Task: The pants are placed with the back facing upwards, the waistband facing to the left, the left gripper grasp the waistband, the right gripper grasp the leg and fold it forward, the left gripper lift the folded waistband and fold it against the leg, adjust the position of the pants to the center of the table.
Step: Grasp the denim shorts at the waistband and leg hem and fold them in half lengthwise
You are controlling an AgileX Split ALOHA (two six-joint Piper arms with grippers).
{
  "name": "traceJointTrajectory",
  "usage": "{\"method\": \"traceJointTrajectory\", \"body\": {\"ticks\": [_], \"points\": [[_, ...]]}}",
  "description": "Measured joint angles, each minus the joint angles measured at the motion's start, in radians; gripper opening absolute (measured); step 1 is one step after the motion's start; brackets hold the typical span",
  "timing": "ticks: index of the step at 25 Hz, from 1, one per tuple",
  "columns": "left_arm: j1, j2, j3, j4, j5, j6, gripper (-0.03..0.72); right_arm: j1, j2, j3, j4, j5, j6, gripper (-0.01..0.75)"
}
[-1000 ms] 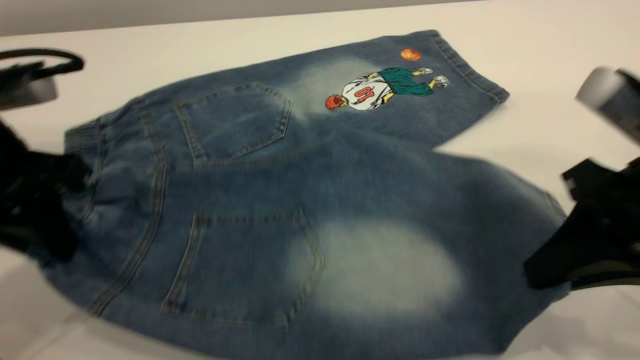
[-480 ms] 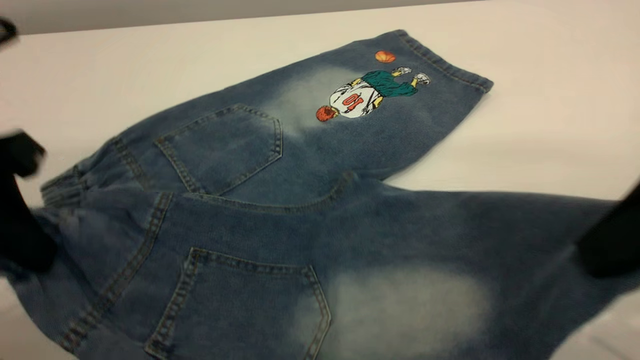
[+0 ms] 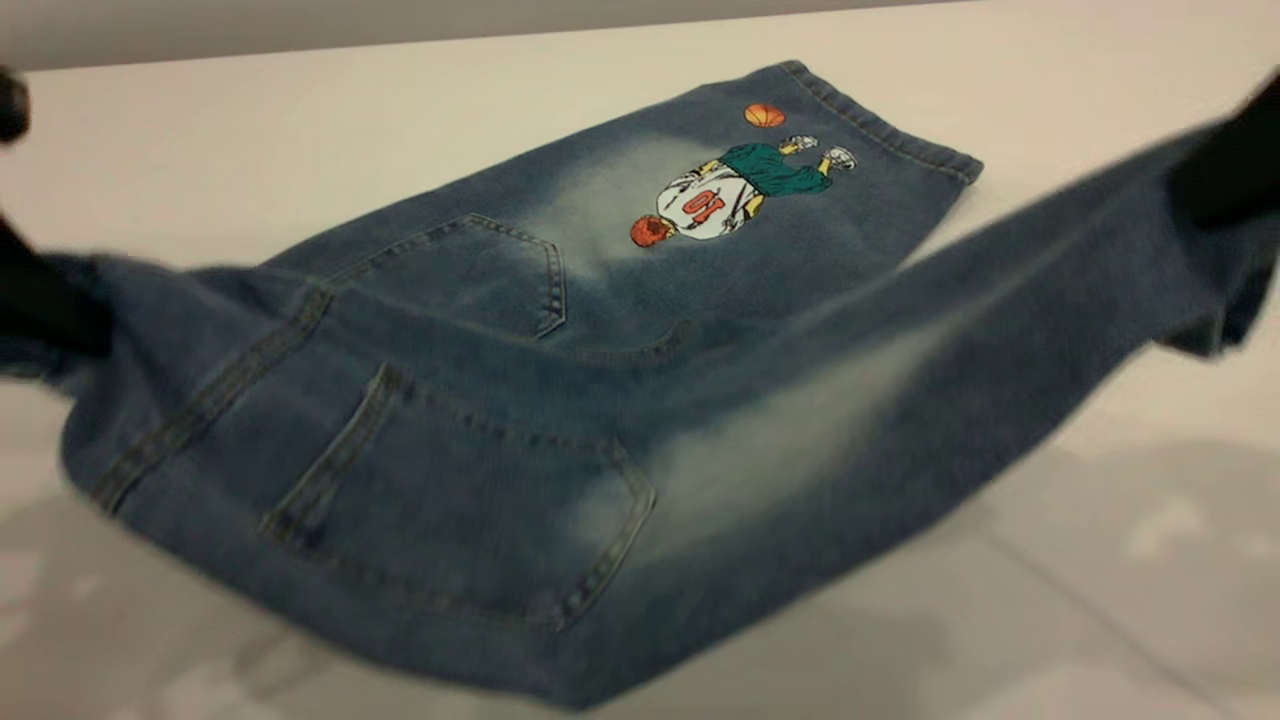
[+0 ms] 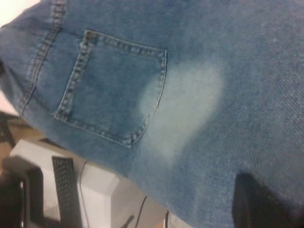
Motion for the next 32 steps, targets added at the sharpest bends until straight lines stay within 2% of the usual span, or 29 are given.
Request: {"method": "traceJointTrajectory", "body": {"ticks": [6,12,23,29,32], "points": [[0.000,0.000,-0.001,-0.172,-0.149,0.000,0.150,0.000,0.158,-0.128,0.007,-0.067,-0.004,0.026],[0.000,0.021,-0.002,-0.365,-0.315,-0.001,0.150,0.000,0.350,-0.270,0.051,-0.049,-0.004,0.026],[0.000,0.145,-0.002,-0.715,-0.535,-0.002,0.150,0.000,0.619,-0.503,0.213,-0.019,-0.004,0.026],[0.000,0.219,-0.006,-0.845,-0.643,-0.001,0.150,0.000,0.741,-0.604,0.277,-0.022,0.013,0.026],[0.000,0.249,-0.026,-0.860,-0.710,-0.001,0.150,0.000,0.797,-0.639,0.315,-0.048,0.013,0.026]]}}
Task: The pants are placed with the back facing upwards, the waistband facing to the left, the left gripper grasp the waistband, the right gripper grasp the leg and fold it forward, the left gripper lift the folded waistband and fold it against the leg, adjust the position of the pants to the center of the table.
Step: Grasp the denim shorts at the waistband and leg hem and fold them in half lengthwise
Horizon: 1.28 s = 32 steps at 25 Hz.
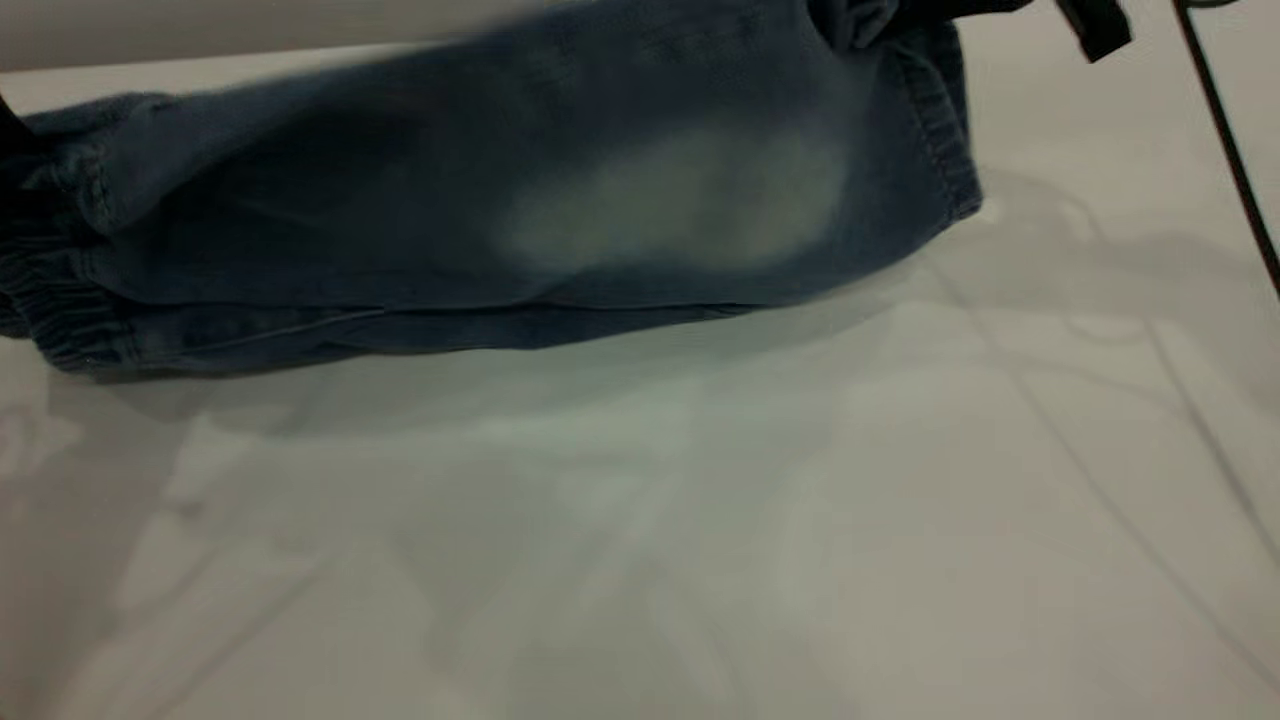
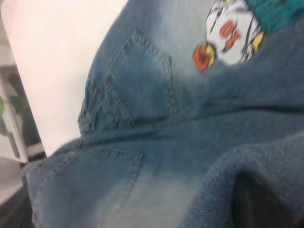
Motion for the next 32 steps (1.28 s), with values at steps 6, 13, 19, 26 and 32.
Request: {"method": "traceJointTrajectory", "body": {"ticks": [6,13,19,26,32], "points": [[0.000,0.087,-0.085,0.007,-0.038,0.002,0.150,0.001,0.099,-0.052,0.041,-0.015,0.000,0.026],[0.001,0.238,-0.211,0.096,-0.037,0.009,0.150,0.001,0.136,-0.070,0.047,-0.077,0.000,0.026],[0.002,0.344,-0.286,0.124,-0.040,0.020,0.150,0.001,0.136,-0.070,0.041,-0.136,-0.001,0.026],[0.071,0.363,-0.286,0.113,-0.058,0.153,0.150,0.002,0.136,-0.070,-0.013,-0.176,0.004,0.026],[0.180,0.365,-0.285,0.113,0.087,0.252,0.150,0.002,0.135,-0.070,-0.015,-0.191,0.009,0.026]]}}
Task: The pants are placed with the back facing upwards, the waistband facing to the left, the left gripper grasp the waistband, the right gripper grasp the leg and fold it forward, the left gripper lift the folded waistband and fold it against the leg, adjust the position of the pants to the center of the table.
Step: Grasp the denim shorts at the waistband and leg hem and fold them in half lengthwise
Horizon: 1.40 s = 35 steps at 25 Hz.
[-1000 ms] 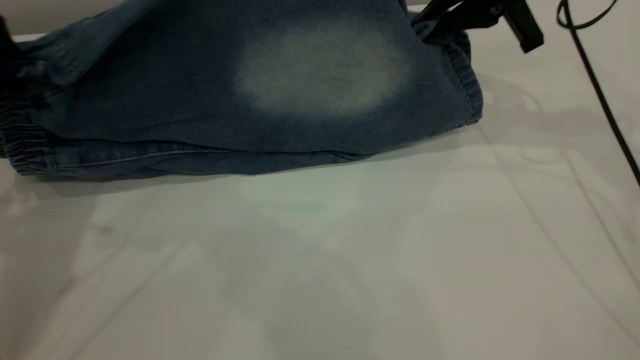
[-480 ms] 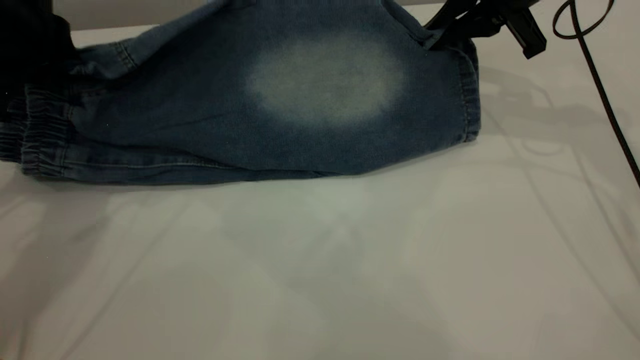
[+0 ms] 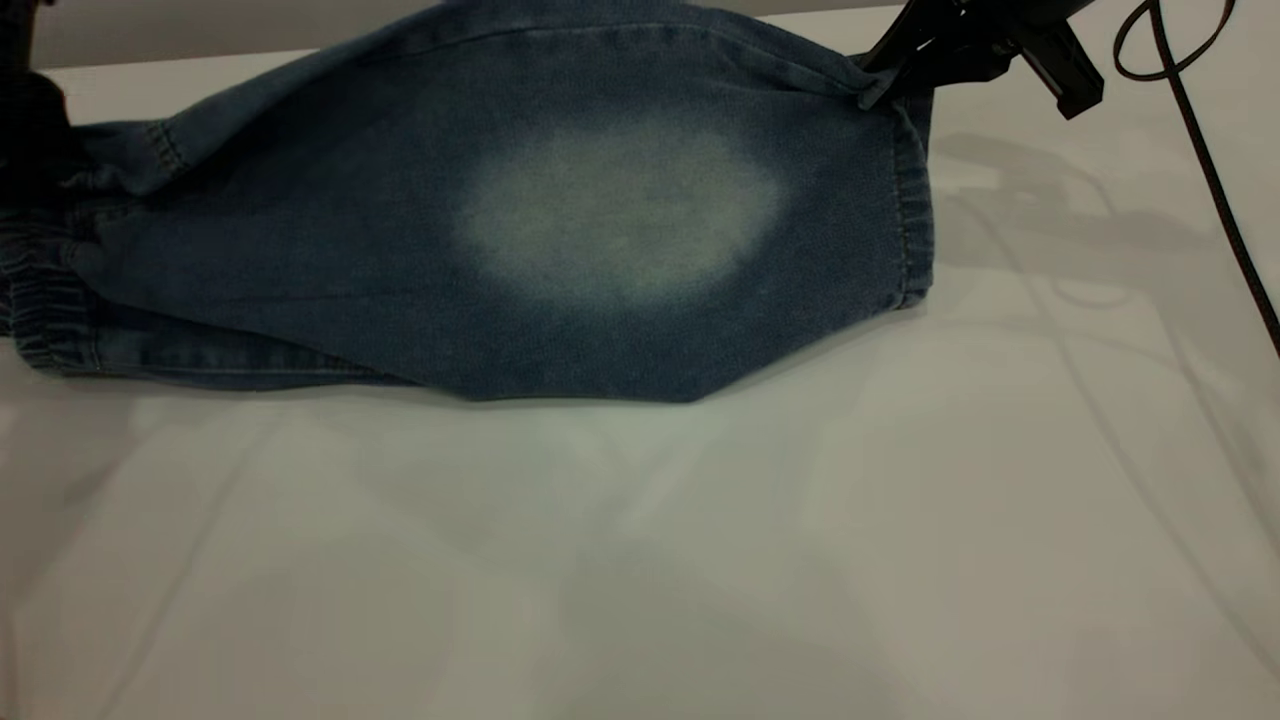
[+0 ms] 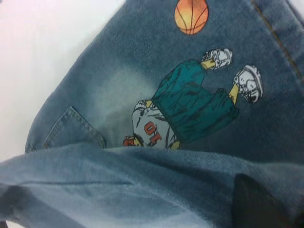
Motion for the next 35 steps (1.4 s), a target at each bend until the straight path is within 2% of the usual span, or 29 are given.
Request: {"method": "traceJointTrajectory", "body": {"ticks": [9,14,17,22,24,26,29,33,35], "points": [[0.010,0.000,0.000,0.001,0.059,0.097,0.150,0.001,0.000,0.000,0.000,-0.041,-0.007,0.032],[0.009,0.000,0.000,0.001,0.064,0.166,0.154,0.001,0.000,0.000,0.011,-0.043,-0.088,0.075],[0.009,0.000,0.000,0.001,0.061,0.223,0.209,0.001,0.000,0.000,0.035,-0.051,-0.146,0.171],[0.009,0.000,0.000,0.001,0.048,0.350,0.396,0.001,0.000,0.000,0.075,-0.045,-0.214,0.413],[0.010,0.000,0.000,0.001,0.039,0.402,0.444,0.001,0.000,0.000,0.077,-0.027,-0.247,0.500],[0.010,0.000,0.000,0.001,0.030,0.458,0.470,0.001,0.000,0.000,0.076,0.001,-0.266,0.554],[0.010,-0.003,-0.001,0.001,0.030,0.554,0.480,0.001,0.000,0.000,0.074,0.066,-0.275,0.582],[0.012,-0.003,-0.003,-0.003,0.039,0.720,0.482,0.001,0.000,0.000,0.075,0.139,-0.280,0.575],[0.037,-0.003,-0.003,-0.003,0.051,0.776,0.482,0.001,0.000,0.000,0.072,0.159,-0.282,0.572]]}}
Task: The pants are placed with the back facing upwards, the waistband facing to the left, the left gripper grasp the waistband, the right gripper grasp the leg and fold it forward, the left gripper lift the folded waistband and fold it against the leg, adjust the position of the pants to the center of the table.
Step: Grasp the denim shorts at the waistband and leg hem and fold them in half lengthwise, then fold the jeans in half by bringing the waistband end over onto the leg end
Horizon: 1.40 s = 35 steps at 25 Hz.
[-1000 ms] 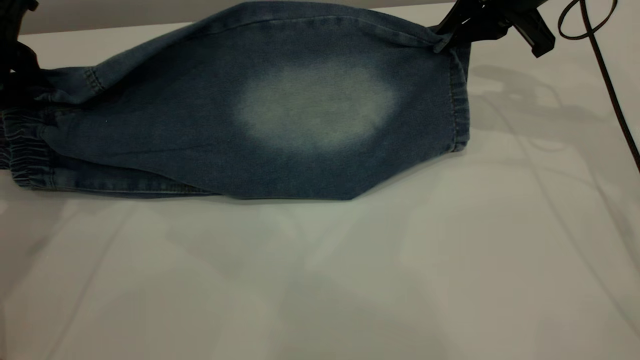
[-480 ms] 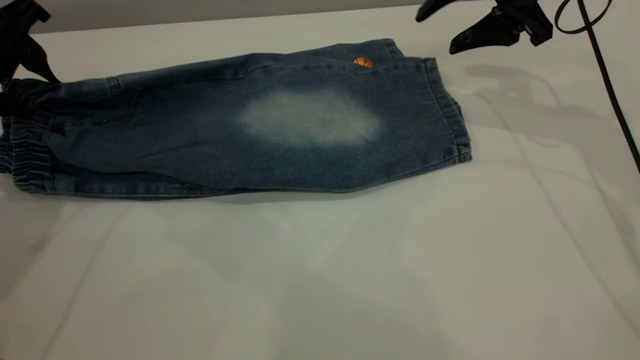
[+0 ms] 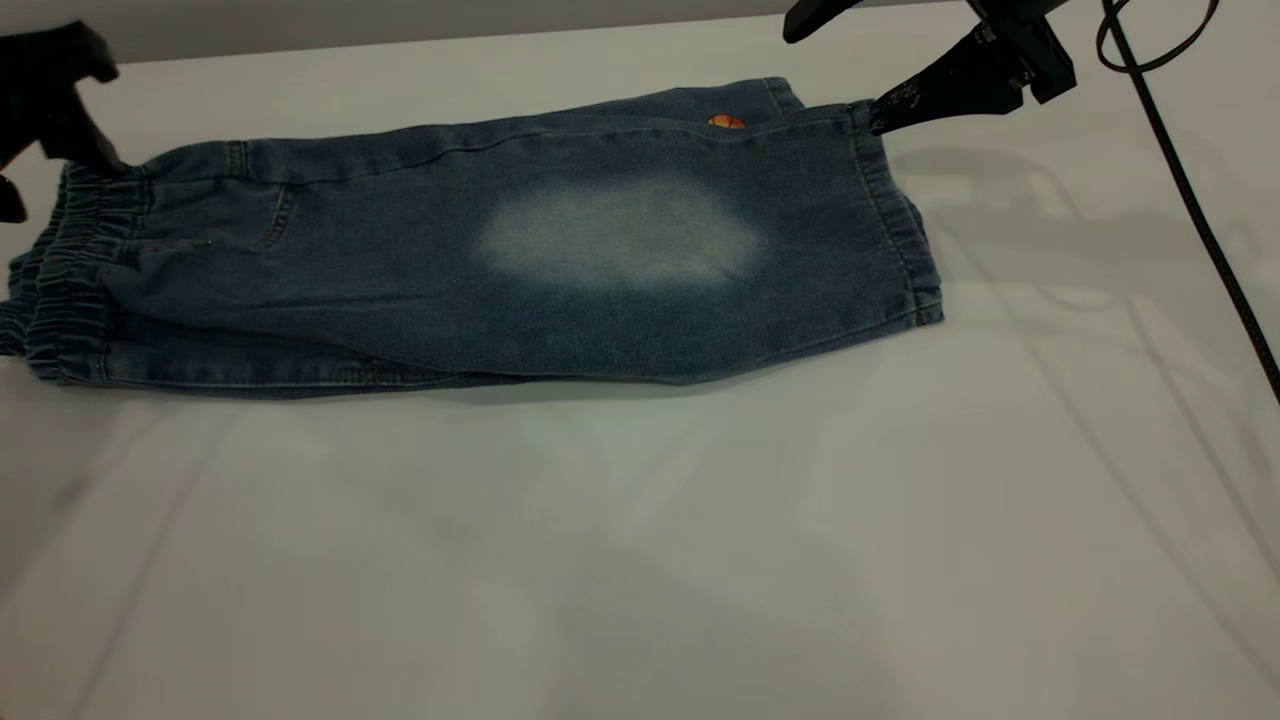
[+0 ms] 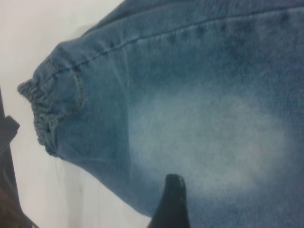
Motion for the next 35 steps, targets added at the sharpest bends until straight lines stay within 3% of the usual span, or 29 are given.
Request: {"method": "traceJointTrajectory", "body": {"ticks": [3,11,14,18,22,29,35], "points": [[0.062,0.000,-0.002,0.013,0.068,0.045,0.482,0.000,0.000,0.000,-0.001,0.018,-0.015,0.570],[0.328,0.002,-0.011,0.167,0.377,0.070,0.477,0.010,0.000,0.000,-0.005,0.087,-0.029,0.570],[0.396,0.004,-0.011,0.225,0.463,0.066,0.477,0.029,0.000,0.000,-0.005,0.087,-0.036,0.570],[0.402,0.004,-0.011,0.218,0.483,0.079,0.477,0.068,0.000,0.000,-0.005,0.087,-0.054,0.570],[0.402,0.004,-0.009,0.216,0.395,0.106,0.491,0.091,0.000,0.000,-0.005,0.088,-0.076,0.570],[0.401,0.031,-0.022,0.210,0.391,0.127,0.637,0.090,0.000,0.000,-0.005,0.083,-0.077,0.570],[0.400,0.137,-0.100,0.205,0.496,0.127,0.644,0.090,0.000,0.000,-0.005,0.084,-0.081,0.570]]}}
